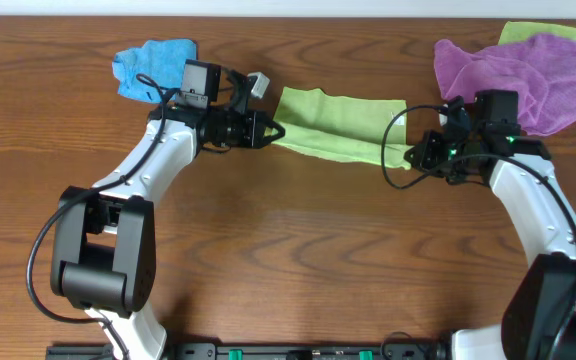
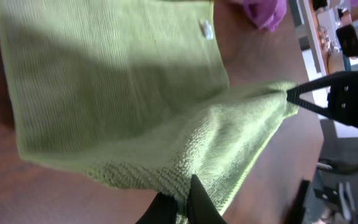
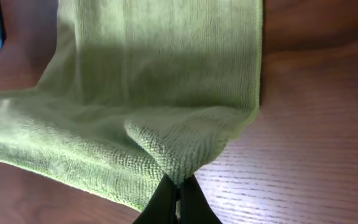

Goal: Fold the cloth
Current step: 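Lift the near edge and fold it forward over the far edge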

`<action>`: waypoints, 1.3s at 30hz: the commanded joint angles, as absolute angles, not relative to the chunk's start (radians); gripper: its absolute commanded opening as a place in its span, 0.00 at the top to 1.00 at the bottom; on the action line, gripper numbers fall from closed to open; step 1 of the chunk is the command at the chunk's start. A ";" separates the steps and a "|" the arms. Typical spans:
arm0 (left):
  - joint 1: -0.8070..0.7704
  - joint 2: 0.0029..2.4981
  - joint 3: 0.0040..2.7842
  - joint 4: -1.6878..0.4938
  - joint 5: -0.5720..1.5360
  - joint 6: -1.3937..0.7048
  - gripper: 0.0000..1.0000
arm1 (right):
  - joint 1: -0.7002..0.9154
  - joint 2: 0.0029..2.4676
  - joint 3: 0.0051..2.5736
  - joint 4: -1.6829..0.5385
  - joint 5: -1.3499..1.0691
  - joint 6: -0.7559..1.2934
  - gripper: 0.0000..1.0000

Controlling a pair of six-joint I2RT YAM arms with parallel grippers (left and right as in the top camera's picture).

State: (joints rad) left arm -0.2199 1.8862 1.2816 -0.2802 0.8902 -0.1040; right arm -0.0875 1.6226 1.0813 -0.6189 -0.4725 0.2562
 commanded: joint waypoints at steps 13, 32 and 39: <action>-0.223 1.999 1.358 -0.205 0.779 -0.094 0.94 | -0.077 1.697 1.098 -0.471 -0.393 0.348 0.98; -0.223 2.191 1.600 -0.234 0.779 -0.091 0.94 | -0.077 1.858 1.285 -0.398 -0.393 0.369 0.98; -0.199 2.204 1.609 -0.225 0.747 -0.089 0.94 | -0.077 1.912 1.330 -0.393 -0.392 0.370 0.99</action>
State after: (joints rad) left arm -0.2230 2.1921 1.5814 -0.2276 0.7776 -0.1009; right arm -0.0799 1.8919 1.3106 -0.3927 -0.4122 0.3569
